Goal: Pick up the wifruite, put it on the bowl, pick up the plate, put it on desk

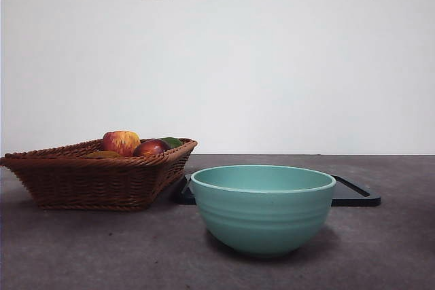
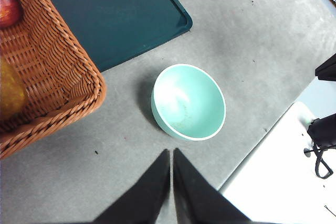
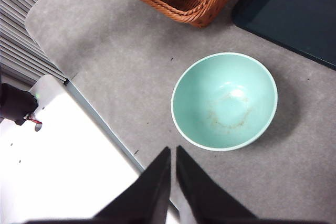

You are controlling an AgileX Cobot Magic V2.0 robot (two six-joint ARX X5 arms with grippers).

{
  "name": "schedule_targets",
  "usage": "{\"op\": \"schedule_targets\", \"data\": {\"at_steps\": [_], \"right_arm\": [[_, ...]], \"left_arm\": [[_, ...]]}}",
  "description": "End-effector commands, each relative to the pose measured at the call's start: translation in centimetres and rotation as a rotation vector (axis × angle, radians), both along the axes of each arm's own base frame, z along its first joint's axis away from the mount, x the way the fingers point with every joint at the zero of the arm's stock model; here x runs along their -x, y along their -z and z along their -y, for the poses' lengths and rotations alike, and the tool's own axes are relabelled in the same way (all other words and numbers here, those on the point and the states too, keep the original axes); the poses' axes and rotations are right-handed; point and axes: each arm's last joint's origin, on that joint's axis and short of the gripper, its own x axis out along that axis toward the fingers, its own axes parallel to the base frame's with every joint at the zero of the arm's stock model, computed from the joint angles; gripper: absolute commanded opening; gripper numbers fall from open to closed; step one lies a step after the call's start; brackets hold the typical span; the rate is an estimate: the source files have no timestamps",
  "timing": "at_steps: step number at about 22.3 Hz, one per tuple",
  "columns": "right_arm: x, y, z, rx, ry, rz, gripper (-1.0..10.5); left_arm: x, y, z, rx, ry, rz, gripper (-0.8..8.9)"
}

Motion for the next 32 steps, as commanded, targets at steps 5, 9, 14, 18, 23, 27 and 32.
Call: {"op": "schedule_targets", "data": {"at_steps": [5,9,14,18,23,27,32], "right_arm": [[-0.1,-0.5,-0.2,-0.008,-0.012,0.024,0.1],[-0.1,-0.5,-0.2,-0.008,-0.012,0.024,0.1],[-0.1,-0.5,-0.2,-0.008,-0.012,0.024,0.1],[-0.1,-0.5,-0.2,-0.008,-0.012,0.025,0.1],[-0.1,-0.5,-0.2,-0.008,-0.012,0.025,0.1],[-0.1,-0.5,-0.2,-0.008,-0.012,0.024,0.1],[-0.1,-0.5,-0.2,-0.008,-0.012,0.025,0.1]], "left_arm": [[-0.1,-0.5,0.1,0.006,0.014,0.022,0.08],[-0.1,-0.8,0.1,-0.012,0.027,0.092,0.08],[0.9,-2.8,-1.1,0.035,-0.024,0.291,0.08],[3.7,-5.6,-4.0,0.061,-0.277,0.733,0.08],[6.8,-2.1,-6.6,-0.029,-0.741,1.006,0.07],[7.2,1.7,-7.3,-0.091,-0.866,0.982,0.07],[6.9,6.5,-7.7,-0.138,-0.906,0.919,0.07]]}}
